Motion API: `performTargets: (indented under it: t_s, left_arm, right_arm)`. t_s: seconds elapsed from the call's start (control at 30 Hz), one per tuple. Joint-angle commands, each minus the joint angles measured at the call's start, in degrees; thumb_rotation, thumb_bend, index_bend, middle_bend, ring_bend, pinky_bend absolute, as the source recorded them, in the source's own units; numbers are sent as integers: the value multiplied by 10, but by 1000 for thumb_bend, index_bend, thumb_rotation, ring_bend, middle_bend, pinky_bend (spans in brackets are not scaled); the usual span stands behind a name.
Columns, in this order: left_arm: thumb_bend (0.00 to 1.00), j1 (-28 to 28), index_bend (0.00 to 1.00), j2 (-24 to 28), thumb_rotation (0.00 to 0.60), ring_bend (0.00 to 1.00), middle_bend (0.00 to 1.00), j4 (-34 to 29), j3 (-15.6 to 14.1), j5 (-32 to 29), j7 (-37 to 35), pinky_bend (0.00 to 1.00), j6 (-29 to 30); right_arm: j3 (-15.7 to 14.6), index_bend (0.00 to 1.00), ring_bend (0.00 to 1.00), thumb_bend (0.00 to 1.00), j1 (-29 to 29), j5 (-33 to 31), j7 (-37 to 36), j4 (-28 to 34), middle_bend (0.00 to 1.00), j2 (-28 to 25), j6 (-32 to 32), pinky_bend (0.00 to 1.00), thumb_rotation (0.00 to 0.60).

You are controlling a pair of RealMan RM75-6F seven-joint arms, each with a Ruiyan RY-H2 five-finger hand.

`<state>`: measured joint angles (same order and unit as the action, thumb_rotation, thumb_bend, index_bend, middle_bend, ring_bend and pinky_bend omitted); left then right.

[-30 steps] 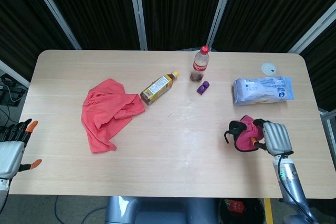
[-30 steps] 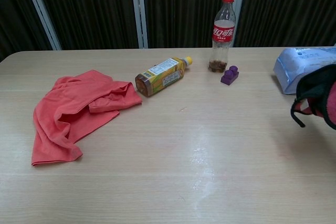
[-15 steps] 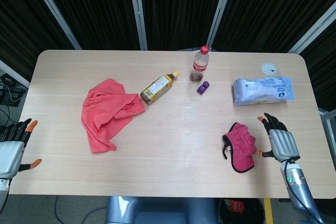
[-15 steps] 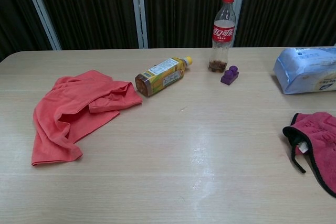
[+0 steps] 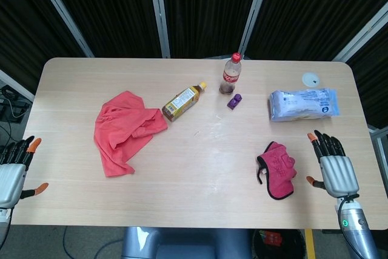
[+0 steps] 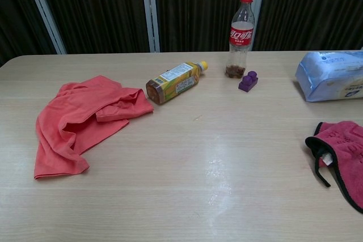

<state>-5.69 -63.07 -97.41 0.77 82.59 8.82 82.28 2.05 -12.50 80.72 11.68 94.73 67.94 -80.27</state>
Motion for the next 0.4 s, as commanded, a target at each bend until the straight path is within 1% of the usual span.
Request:
performTargets:
  t_s: [0.03, 0.1, 0.17, 0.27, 0.4]
  left_arm:
    - [0, 4, 0, -4, 600, 0, 0, 3, 1, 2, 3, 0, 8]
    - [0, 5, 0, -6, 600, 0, 0, 7, 3, 3, 5, 0, 10]
    - [0, 4, 0, -8, 600, 0, 0, 11, 3, 4, 3, 0, 11]
    - [0, 4, 0, -9, 600, 0, 0, 13, 5, 3, 0, 0, 10]
    - [0, 4, 0, -6, 600, 0, 0, 12, 2, 8, 3, 0, 8]
  right_arm:
    - [-27, 0, 0, 45, 28, 64, -7, -14, 0, -5, -51, 70, 600]
    - [-33, 0, 0, 44, 38, 77, -21, -20, 0, -9, -64, 70, 600]
    - [-34, 0, 0, 43, 46, 76, -36, -22, 0, -10, -69, 69, 600]
    - [-28, 0, 0, 44, 51, 56, -51, -18, 0, -9, -61, 62, 600]
    - [-23, 0, 0, 45, 50, 46, -46, -15, 0, -8, -47, 56, 600]
